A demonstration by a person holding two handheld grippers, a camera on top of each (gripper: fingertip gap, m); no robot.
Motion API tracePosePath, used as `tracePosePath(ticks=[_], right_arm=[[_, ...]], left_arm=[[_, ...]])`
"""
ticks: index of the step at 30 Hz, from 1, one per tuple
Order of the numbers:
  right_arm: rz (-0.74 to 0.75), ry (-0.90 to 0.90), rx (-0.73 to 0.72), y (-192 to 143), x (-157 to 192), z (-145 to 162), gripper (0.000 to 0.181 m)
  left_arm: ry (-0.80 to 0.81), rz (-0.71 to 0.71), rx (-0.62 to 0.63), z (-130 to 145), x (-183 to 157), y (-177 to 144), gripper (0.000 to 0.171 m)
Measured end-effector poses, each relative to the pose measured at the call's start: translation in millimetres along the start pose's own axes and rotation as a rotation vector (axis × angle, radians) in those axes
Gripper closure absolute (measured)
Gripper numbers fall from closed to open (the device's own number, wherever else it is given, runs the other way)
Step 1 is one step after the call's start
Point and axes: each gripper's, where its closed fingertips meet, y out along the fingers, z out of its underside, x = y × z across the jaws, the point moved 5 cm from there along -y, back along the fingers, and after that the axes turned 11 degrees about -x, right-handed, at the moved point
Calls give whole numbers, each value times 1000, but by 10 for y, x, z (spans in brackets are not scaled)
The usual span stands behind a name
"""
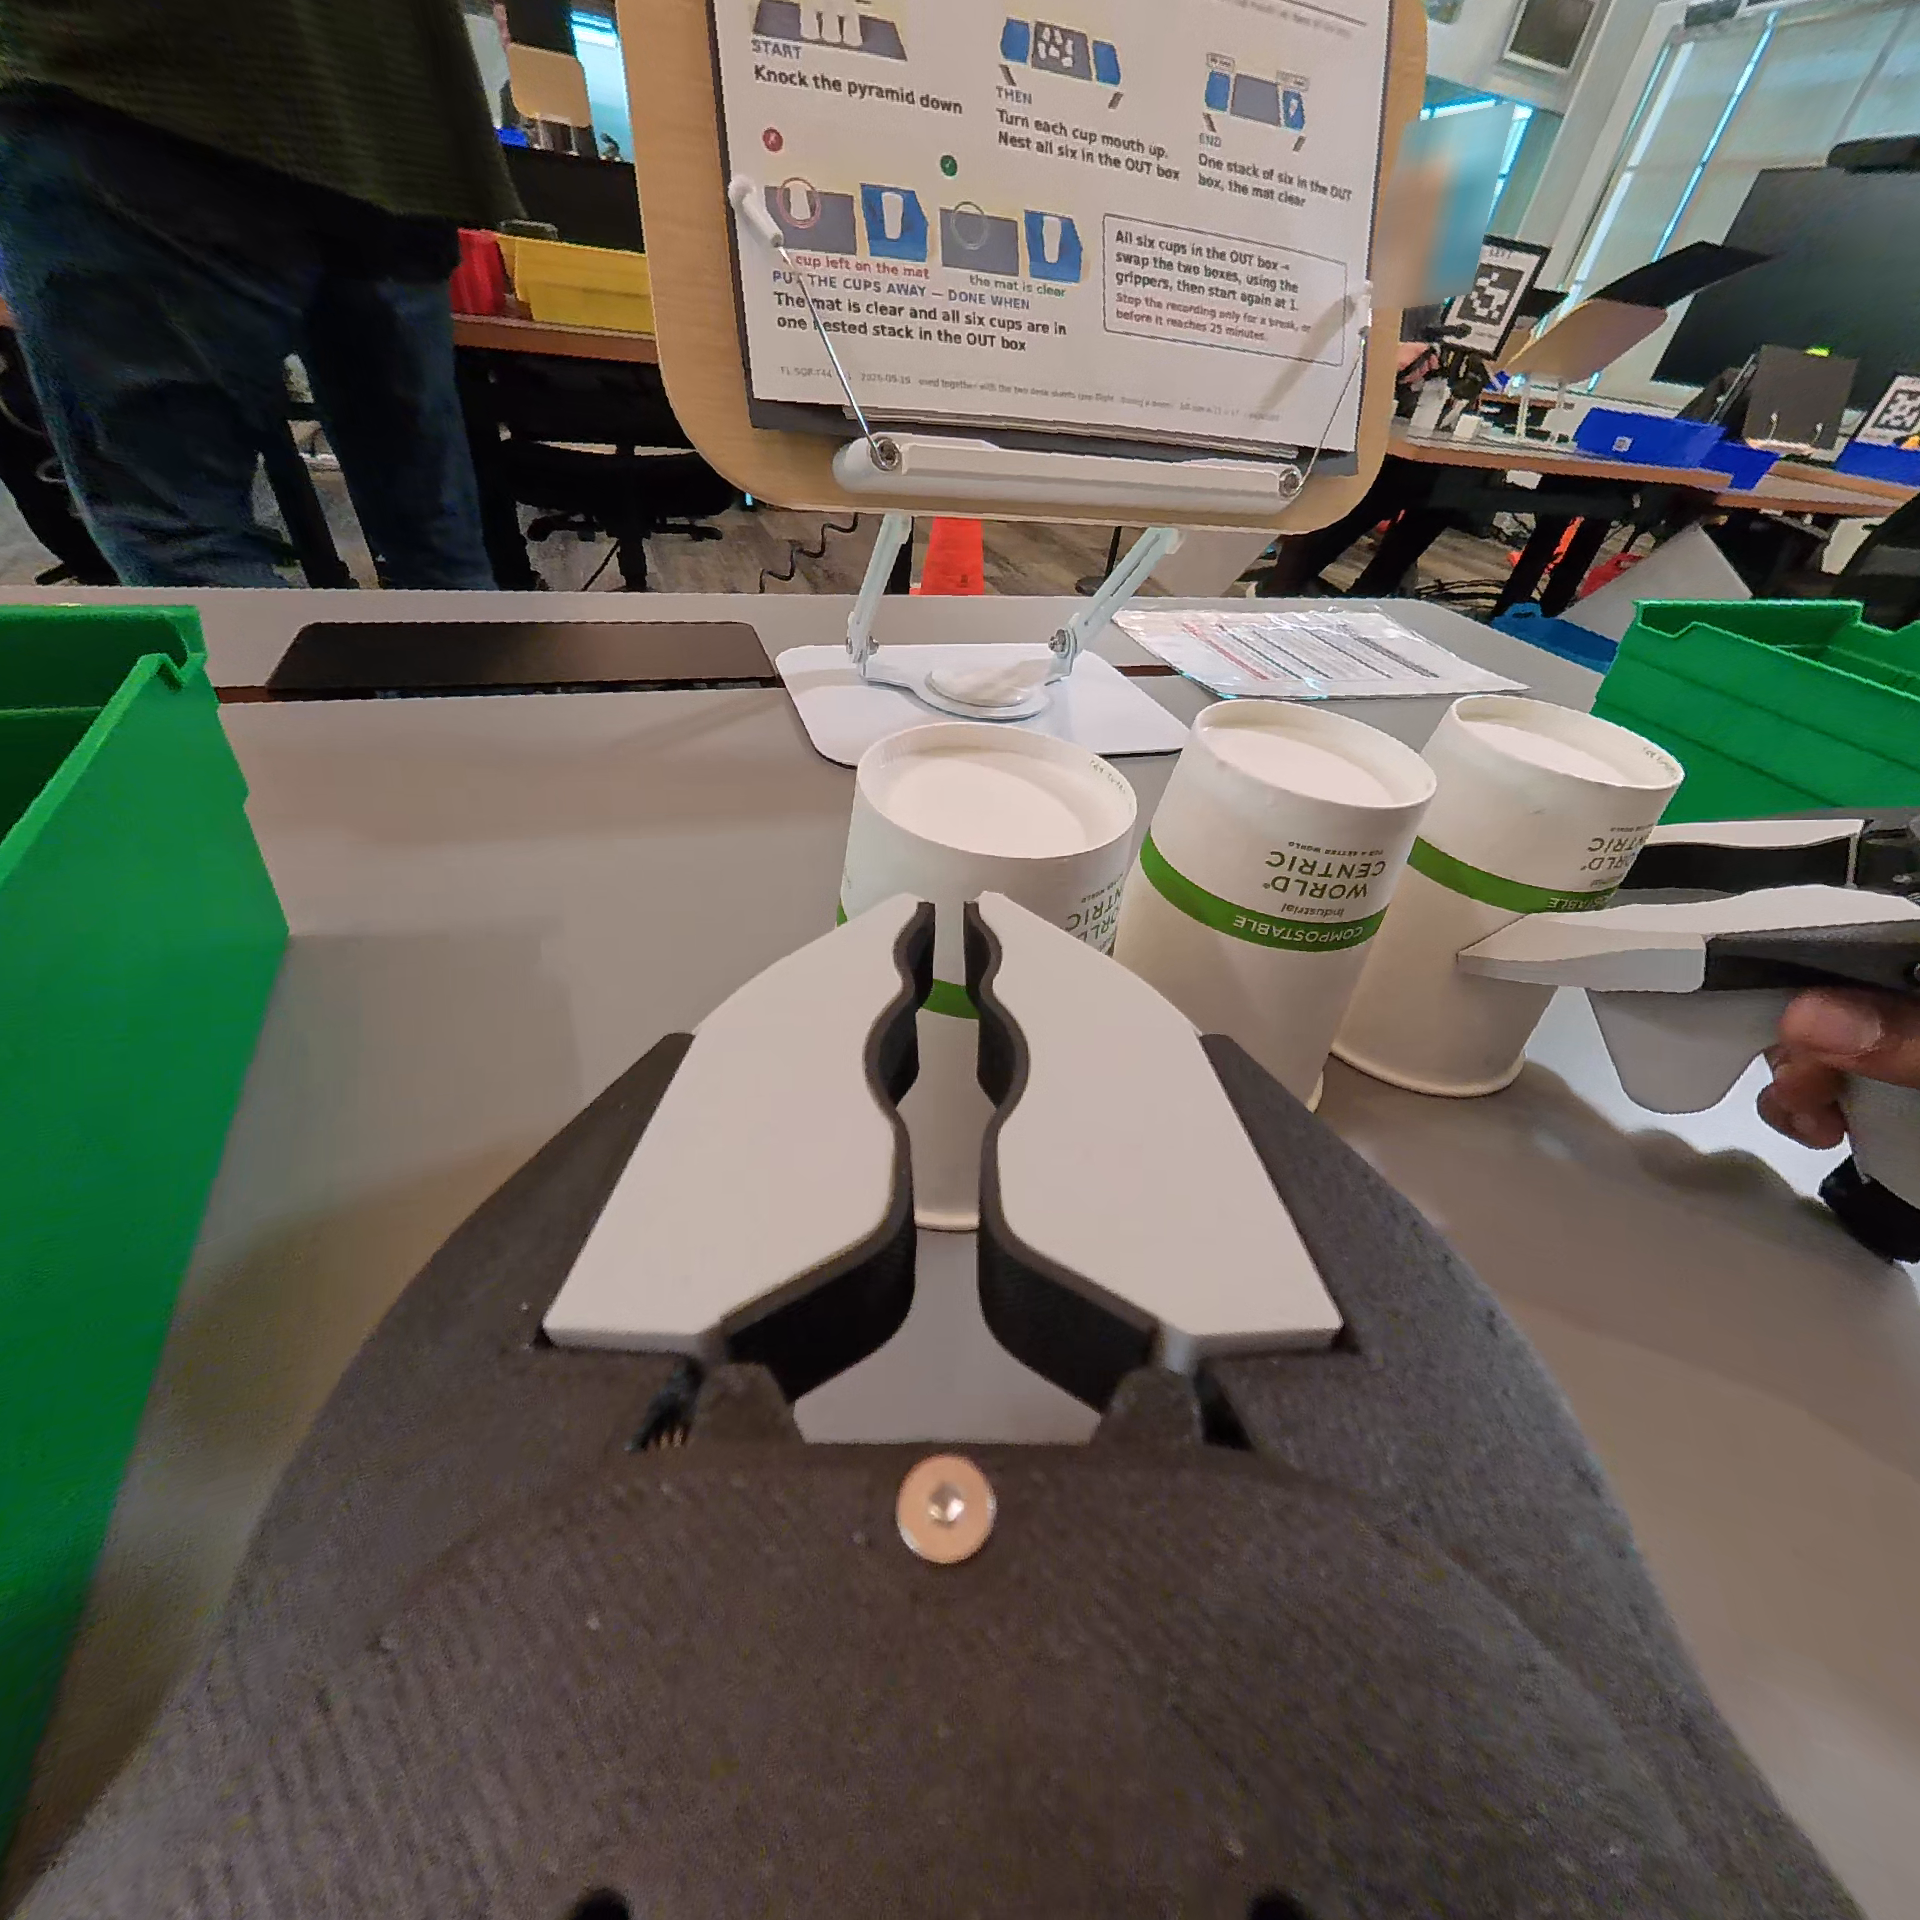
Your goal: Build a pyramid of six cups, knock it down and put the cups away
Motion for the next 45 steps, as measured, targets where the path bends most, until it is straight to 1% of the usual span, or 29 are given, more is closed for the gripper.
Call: tracePosePath(ticks=[39, 40, 43, 45], right_arm=[[7, -3, 1, 1, -2, 2, 106], [13, -4, 1, 0, -6, 3, 105], [-16, -2, -5, -20, 22, 1, 88], [-43, 13, -2, -32, 45, 7, 86]], left_arm=[[-6, 8, 24, 59, -13, 20, 163], [-5, 8, 24, 58, -11, 21, 163], [-4, 7, 26, 58, -4, 21, 162], [-5, 5, 26, 60, 2, 23, 162]])
